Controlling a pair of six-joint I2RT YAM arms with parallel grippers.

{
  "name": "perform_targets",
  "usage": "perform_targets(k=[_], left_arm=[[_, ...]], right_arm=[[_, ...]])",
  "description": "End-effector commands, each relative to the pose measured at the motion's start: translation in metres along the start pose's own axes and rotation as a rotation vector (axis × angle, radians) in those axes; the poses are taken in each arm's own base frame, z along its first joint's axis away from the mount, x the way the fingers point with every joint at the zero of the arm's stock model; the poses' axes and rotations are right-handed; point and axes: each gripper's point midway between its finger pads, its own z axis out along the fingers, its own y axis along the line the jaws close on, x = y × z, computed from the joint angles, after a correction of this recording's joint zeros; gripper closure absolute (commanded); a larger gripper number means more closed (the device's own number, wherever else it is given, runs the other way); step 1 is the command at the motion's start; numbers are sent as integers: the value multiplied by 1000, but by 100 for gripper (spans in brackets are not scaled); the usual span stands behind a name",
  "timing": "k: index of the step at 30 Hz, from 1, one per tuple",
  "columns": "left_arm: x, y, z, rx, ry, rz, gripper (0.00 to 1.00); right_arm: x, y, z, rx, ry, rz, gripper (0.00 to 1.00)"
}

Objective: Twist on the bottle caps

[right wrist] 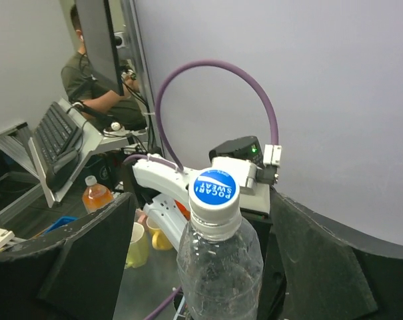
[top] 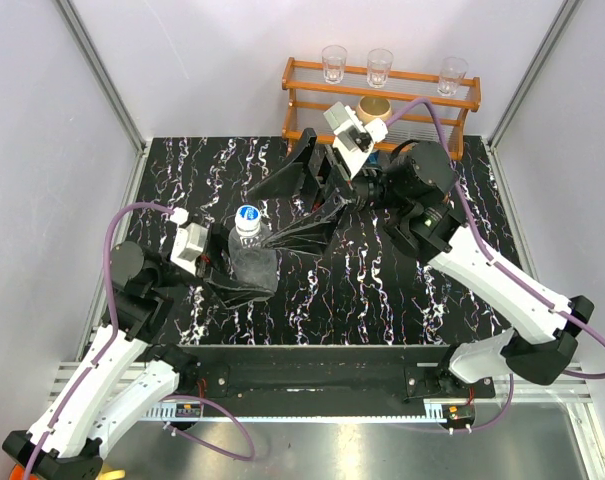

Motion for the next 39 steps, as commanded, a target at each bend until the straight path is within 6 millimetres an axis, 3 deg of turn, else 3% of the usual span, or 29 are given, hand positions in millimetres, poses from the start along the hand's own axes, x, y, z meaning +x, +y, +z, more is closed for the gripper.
perform_targets(k=[1, 12, 23, 39], left_arm=[[-12, -15, -1, 66, -18, 65, 52], [-9, -5, -1, 11, -24, 50, 52], [-7, 11, -2, -78, -30, 58, 53], [2, 40, -9, -241, -2, 72, 54]], right_arm=[[-20, 16, 5, -101, -50, -34, 10], [-20, 4, 15, -121, -69, -1, 17], [-17, -2, 18, -114, -60, 15, 45], [-8, -8, 18, -86, -25, 34, 70]])
